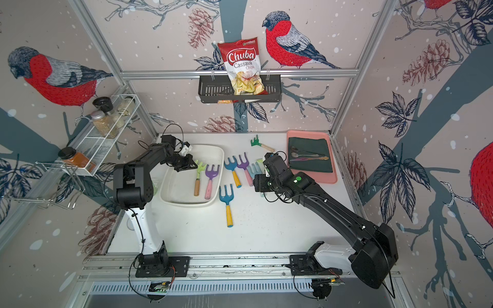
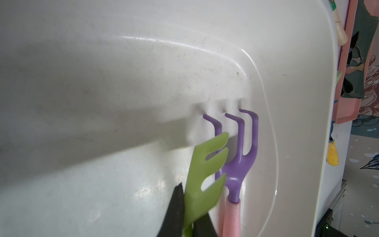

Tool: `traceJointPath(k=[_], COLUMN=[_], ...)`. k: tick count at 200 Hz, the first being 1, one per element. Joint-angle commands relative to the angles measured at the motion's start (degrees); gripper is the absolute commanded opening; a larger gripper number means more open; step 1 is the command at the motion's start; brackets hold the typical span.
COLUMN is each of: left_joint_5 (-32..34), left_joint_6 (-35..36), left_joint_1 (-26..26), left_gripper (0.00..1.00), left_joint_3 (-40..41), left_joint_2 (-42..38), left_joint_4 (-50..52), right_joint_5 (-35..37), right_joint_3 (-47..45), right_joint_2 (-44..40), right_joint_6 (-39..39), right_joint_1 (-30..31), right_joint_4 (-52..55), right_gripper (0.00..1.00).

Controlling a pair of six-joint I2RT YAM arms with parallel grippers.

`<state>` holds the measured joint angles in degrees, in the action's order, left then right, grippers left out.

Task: Put the rake into the storage box
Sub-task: Place the rake in the storage box.

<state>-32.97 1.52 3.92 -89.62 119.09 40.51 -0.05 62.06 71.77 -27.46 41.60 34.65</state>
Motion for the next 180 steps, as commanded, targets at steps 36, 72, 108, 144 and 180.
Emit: traceJointPath(k=[36,72,108,144,180], left_joint_5=[0.29,1.23,2.21,3.32,4.14], left_joint_6=[0.24,-0.10,-0.38,-0.75,-1.56], left_joint_1=[0.12,0.19,0.13,0.12,0.16], left_gripper=[0.11,0.16,0.26,0.41,0.53], left_joint_3=[-1.16,-1.52,-1.43,-1.18,-1.38], left_joint_2=[0.97,1.50,0.97,0.30,-1.47], left_joint_4=[0.32,-0.34,-0.63,-1.21,-1.76], right_joint_5=[-0.69,-1.65,-1.51,-1.14,0.14], right_joint_3=[1.13,0.78,0.65,0.43,-0.84], right_joint_2=[1.78,2.41,2.54,2.33,3.16], right_joint_6=[0.74,0.80,0.61,0.47,-0.59], right_joint_1=[0.02,0.06,0.56,1.00,2.78], right_joint_4=[-0.57,-0.22,-0.08,0.07,-0.19], right_gripper=[0.73,0.74,0.74,0.74,0.74])
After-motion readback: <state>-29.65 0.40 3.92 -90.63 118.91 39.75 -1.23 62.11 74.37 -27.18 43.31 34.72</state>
